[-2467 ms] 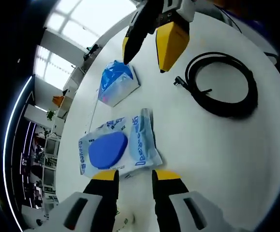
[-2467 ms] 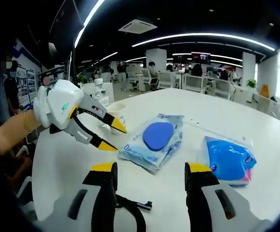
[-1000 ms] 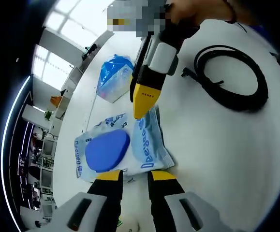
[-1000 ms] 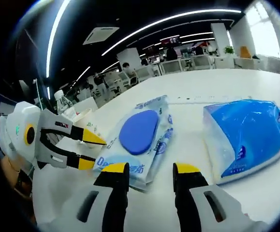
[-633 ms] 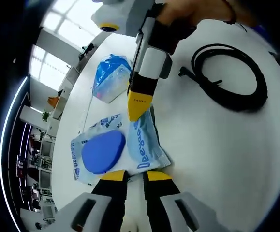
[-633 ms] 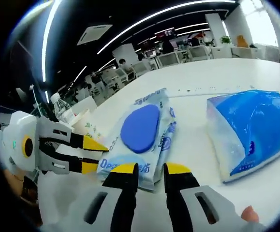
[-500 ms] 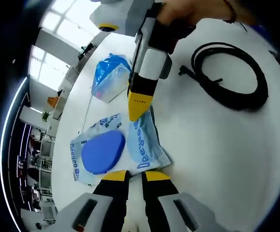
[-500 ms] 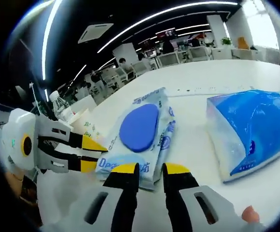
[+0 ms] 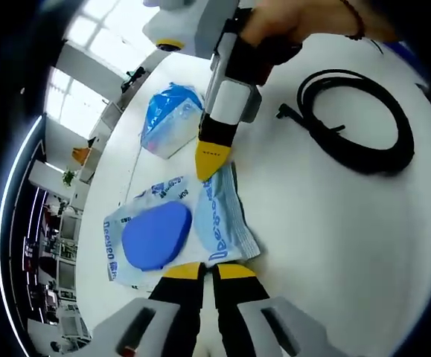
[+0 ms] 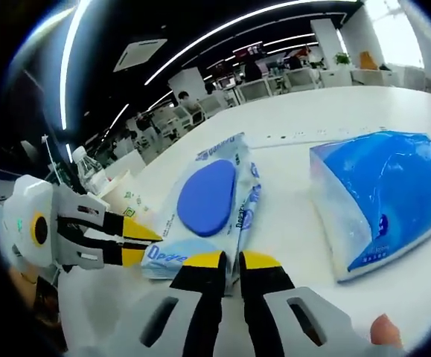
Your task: Arrange the tabletop items into an orderly group along one side of the table until the central work area is clear of visible clutter.
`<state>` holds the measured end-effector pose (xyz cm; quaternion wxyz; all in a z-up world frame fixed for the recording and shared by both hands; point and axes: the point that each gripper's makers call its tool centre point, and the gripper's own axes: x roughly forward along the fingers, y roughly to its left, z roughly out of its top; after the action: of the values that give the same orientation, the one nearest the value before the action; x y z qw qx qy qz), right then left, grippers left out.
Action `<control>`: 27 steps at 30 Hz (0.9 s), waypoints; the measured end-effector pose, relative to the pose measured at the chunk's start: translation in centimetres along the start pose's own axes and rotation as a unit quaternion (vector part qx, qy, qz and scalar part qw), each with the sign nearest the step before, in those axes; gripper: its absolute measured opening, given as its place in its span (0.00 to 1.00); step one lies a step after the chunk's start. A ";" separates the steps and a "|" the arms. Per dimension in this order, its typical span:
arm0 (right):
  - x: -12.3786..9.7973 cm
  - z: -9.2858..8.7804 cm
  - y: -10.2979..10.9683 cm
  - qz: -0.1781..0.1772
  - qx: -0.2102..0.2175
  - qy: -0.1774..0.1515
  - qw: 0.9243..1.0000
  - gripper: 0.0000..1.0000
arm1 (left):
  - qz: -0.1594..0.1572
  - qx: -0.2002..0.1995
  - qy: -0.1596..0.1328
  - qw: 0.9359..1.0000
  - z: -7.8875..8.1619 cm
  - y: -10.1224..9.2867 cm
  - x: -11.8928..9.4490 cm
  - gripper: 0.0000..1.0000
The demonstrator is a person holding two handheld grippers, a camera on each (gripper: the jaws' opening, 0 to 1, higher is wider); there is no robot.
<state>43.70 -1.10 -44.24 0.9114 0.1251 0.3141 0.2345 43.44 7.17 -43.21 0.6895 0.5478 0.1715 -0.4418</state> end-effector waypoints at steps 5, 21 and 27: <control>0.1 0.1 -0.4 -0.007 -0.005 -0.002 1.000 0.01 | -0.002 -0.007 -0.005 1.000 0.2 -0.1 0.1 0.01; -1.2 1.3 -2.2 -0.033 -0.066 -0.001 0.997 0.00 | -0.013 -0.006 -0.028 1.000 3.1 -0.8 0.6 0.00; -2.1 1.6 -3.2 -0.054 -0.110 0.001 0.992 0.00 | -0.020 -0.006 -0.037 0.999 4.9 -1.5 0.8 0.00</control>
<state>44.41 -5.04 -43.12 0.9308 0.0071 0.2933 0.2182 41.52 2.35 -43.03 0.6896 0.5236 0.1592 -0.4743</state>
